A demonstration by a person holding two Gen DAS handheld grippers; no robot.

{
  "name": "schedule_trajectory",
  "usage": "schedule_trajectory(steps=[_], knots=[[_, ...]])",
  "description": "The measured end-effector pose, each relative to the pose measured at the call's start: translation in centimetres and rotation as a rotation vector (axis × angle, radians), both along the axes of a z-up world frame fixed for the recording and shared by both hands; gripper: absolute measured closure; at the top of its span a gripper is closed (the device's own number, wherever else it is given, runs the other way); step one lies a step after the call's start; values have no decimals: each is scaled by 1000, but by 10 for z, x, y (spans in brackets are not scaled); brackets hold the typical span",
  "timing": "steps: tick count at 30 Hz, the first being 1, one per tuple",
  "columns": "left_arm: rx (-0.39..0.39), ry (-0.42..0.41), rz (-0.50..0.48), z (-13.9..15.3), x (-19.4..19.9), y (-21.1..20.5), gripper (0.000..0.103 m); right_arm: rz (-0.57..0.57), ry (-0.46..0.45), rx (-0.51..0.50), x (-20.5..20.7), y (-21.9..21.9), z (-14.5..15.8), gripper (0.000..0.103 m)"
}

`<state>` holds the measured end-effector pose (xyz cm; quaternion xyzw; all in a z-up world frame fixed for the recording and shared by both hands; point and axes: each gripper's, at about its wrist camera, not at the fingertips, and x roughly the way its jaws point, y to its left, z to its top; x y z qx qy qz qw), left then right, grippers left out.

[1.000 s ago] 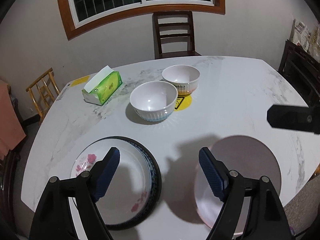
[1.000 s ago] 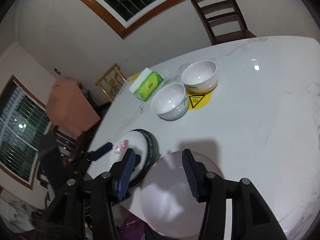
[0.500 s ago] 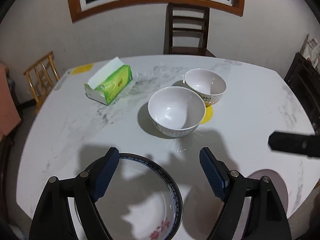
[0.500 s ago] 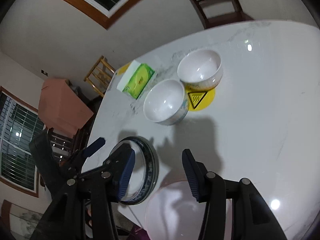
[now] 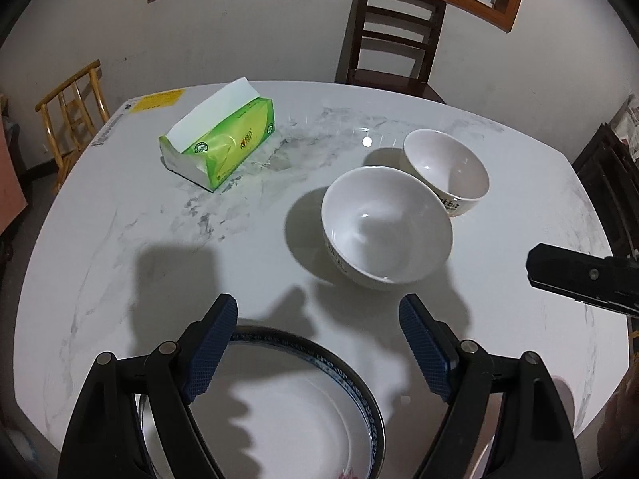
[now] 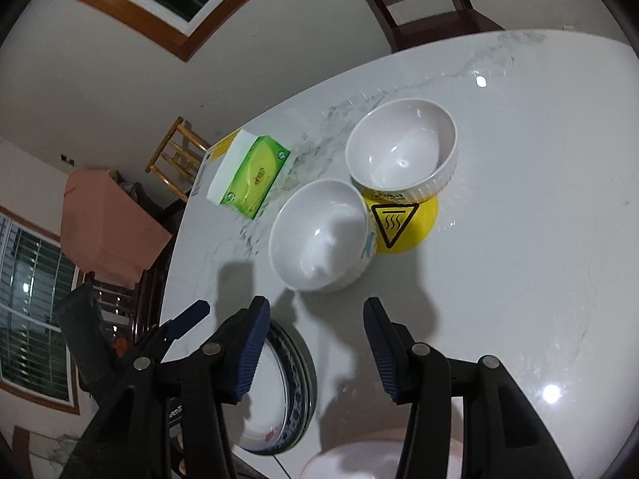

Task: Organize plates and bowls
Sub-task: 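Open both grippers and move to the white blue-banded bowl, then close both grippers on the white blue-banded bowl rim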

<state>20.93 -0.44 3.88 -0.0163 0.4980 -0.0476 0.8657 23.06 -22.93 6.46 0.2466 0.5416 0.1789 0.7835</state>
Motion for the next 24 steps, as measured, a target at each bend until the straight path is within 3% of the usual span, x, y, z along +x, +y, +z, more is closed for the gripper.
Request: schedule_trajectory(steps=[7,12,22,24], knots=[[-45,27,45,-6,24,11,24,-18,45,-18,21,2,-21,59],[-64,55,58,-14,42,15,32,-29,63,-25,34,4,-31,63],[-94,110,75,-35,67,18,33,-38,94,-51,53,9,-47,64],[-112,127,77,-40,72,18,36,-39,100,-52,56,9,-50,68]])
